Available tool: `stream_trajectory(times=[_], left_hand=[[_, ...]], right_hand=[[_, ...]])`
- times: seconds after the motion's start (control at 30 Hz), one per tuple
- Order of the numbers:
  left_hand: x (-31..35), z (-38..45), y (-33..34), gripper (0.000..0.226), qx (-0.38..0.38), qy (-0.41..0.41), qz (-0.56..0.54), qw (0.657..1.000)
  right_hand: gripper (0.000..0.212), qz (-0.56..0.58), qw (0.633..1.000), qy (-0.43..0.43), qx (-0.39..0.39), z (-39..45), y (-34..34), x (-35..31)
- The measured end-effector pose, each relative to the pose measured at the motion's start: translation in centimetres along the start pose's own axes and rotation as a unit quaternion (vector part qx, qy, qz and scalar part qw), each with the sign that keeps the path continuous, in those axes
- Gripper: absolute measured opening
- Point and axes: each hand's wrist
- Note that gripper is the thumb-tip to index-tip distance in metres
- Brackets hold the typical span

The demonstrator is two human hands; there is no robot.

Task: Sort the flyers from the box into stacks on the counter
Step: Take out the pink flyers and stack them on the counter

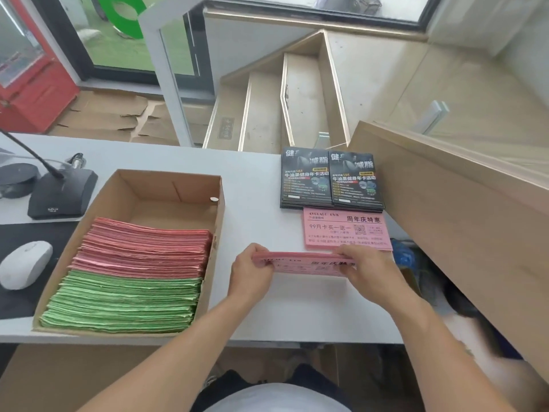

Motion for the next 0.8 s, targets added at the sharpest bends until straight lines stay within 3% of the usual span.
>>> stream_trajectory(times=[0.17,0.33,0.53,0.67,0.8], left_hand=[[-0.6,-0.7,0.8,0.015,0.003,0.004,-0.001,1.0],[-1.0,-0.9,1.3,0.017,0.009,0.012,-0.012,1.0],[-0.1,-0.2,2.2,0.026,-0.011,0.009,-0.011,1.0],[3.1,1.8,2.8,0.023,-0.015,0.007,-0.011,1.0],[6.6,4.8,4.5,0.025,-0.031,0.011,0.003,0.999]], right_hand=[[0.025,0.137,0.99,0.022,0.021,-0.1,1.0,2.2],[0.022,0.183,0.981,0.054,0.029,0.0,1.0,3.5],[0.03,0.404,0.9,0.121,0.108,0.1,2.2,4.1],[0.024,0.441,0.87,0.142,0.169,2.0,0.4,4.6],[0.025,0.369,0.887,0.16,0.227,4.6,-1.7,5.2]])
Point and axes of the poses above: each hand's wrist, its own z-axis towards the middle knuckle, its own y-axis out of the palm, x = y × z, and after that the axes turned 15 degrees about z, right-handed
